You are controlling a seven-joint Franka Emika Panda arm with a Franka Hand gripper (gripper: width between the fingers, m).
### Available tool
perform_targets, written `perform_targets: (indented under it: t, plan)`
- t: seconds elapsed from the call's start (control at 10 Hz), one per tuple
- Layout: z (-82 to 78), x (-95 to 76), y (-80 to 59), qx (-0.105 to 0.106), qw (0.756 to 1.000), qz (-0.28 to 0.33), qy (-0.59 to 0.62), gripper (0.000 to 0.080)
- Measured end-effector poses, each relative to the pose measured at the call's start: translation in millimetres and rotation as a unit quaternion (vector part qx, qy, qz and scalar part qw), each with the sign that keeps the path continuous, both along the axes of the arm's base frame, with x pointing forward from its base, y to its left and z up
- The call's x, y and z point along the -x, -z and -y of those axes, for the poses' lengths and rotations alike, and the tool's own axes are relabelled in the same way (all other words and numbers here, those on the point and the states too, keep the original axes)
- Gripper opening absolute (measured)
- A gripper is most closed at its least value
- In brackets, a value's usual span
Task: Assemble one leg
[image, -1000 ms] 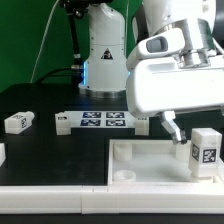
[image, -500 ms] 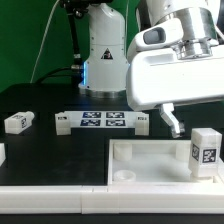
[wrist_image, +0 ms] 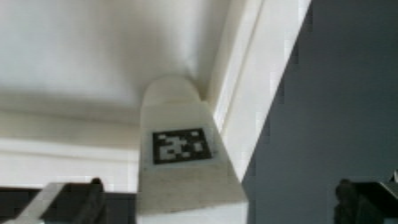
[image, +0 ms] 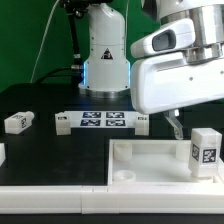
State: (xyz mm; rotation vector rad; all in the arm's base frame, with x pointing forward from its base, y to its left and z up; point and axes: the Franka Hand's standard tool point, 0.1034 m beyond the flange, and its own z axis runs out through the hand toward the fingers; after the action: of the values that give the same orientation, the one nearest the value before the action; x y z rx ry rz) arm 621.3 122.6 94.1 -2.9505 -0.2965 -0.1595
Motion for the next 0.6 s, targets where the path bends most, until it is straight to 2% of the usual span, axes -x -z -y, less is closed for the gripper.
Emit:
perform_targets:
  t: [0.1,0.6]
  plan:
    - [2.0,-4.2,-0.3,0.000,1.000,0.002,0.001,0.0649]
    - [1.6,-2.4,1.6,0.000,1.000,-0.003,0.014,0.0649]
